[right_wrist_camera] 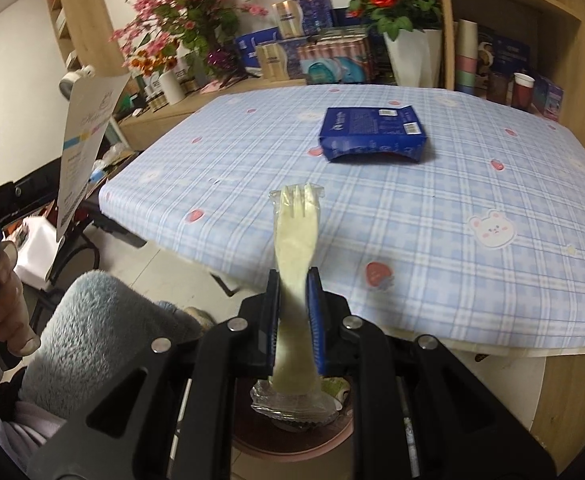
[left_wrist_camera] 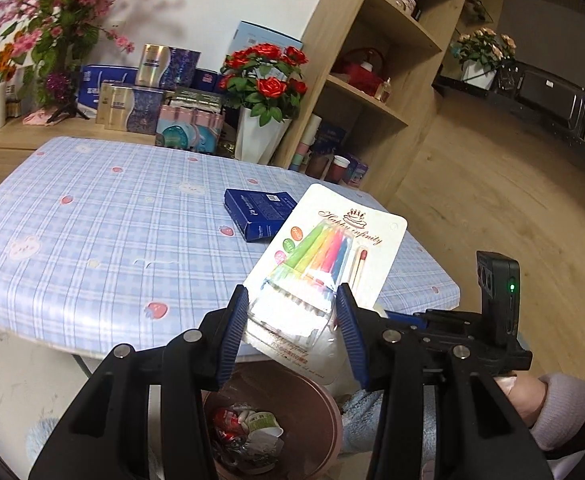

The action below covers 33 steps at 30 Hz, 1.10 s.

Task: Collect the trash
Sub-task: 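Carry the fork over the bin and open the right tool while the left tool holds the card, then open the left tool over the bin to drop the candle card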

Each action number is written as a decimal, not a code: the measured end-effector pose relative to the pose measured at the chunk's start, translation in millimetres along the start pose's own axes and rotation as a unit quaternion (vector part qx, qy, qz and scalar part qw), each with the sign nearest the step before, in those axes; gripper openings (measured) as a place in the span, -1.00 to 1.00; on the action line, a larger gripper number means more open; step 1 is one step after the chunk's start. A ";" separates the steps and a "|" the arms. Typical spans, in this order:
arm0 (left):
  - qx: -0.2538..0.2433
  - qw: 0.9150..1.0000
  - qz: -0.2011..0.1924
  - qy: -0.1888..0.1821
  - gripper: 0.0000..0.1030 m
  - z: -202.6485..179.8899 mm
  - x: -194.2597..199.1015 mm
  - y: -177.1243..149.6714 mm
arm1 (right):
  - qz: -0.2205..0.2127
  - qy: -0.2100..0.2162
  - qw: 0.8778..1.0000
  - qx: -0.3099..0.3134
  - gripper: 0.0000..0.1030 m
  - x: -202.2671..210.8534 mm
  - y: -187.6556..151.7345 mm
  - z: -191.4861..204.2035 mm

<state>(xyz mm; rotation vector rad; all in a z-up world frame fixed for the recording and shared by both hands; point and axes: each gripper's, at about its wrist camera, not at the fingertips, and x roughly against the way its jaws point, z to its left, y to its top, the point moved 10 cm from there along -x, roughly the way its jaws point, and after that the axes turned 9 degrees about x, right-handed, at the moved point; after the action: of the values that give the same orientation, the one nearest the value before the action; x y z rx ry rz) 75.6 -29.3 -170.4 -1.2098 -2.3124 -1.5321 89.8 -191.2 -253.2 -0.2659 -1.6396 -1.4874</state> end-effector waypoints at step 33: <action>-0.025 0.996 0.084 0.014 -0.13 5.1 -31.5 -57.8 | -0.072 -0.111 0.990 -0.040 0.88 41.5 19.4 -58.0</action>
<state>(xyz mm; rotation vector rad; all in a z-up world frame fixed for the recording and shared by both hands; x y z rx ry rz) 59.9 -52.3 -230.3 -1.3470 -2.1066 -1.5476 104.7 -253.5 -216.3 -0.3759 -1.8076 -1.6853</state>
